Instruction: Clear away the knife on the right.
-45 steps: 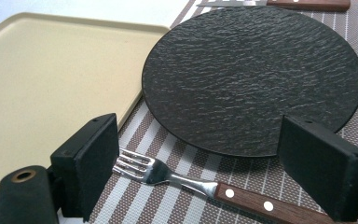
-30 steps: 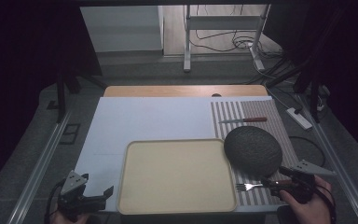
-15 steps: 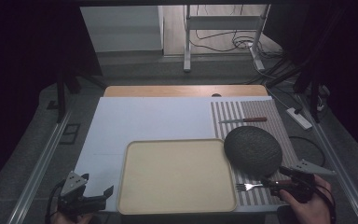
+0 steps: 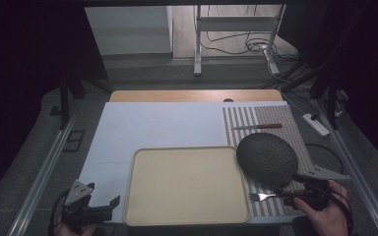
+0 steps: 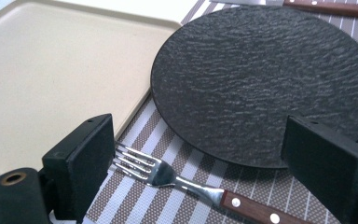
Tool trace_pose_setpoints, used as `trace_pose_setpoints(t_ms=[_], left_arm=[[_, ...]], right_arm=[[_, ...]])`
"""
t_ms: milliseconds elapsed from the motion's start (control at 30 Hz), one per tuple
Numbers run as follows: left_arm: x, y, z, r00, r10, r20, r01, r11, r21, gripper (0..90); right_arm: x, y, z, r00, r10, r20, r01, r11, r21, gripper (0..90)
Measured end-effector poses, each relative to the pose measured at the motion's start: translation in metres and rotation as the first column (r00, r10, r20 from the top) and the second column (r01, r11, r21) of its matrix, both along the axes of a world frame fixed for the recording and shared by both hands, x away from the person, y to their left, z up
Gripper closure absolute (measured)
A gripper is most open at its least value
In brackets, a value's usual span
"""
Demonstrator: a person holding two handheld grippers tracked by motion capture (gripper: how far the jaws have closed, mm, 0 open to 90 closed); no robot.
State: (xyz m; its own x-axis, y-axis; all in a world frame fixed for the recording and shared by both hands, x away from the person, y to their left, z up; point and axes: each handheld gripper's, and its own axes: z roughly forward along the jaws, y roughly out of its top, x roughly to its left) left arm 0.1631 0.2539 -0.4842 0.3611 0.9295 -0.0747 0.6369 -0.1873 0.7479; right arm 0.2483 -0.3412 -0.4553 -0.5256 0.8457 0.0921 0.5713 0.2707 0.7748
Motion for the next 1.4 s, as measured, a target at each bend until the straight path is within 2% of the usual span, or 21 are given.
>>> trace_pose_setpoints(t_ms=[467,867,1133,1400], left_arm=[[0.002,-0.004,-0.001,0.9998,0.003,-0.021,-0.003,0.9993,0.036,4.2],[0.002,-0.004,-0.001,0.9997,0.005,-0.024,-0.004,0.9994,0.035,4.3],[0.002,-0.004,-0.001,0.9997,0.003,-0.024,-0.002,0.9993,0.038,4.5],[0.002,-0.003,-0.001,0.9997,0.007,-0.024,-0.006,0.9995,0.03,4.5]], right_arm=[[0.016,0.005,0.01,0.9992,0.019,0.035,-0.018,0.9996,-0.02,10.6],[0.036,0.013,0.016,0.9983,0.036,0.047,-0.033,0.9983,-0.048,10.6],[0.046,0.015,0.014,0.9988,0.038,0.031,-0.036,0.998,-0.053,11.9],[0.059,0.017,0.014,0.9978,0.047,0.046,-0.044,0.9964,-0.073,10.6]])
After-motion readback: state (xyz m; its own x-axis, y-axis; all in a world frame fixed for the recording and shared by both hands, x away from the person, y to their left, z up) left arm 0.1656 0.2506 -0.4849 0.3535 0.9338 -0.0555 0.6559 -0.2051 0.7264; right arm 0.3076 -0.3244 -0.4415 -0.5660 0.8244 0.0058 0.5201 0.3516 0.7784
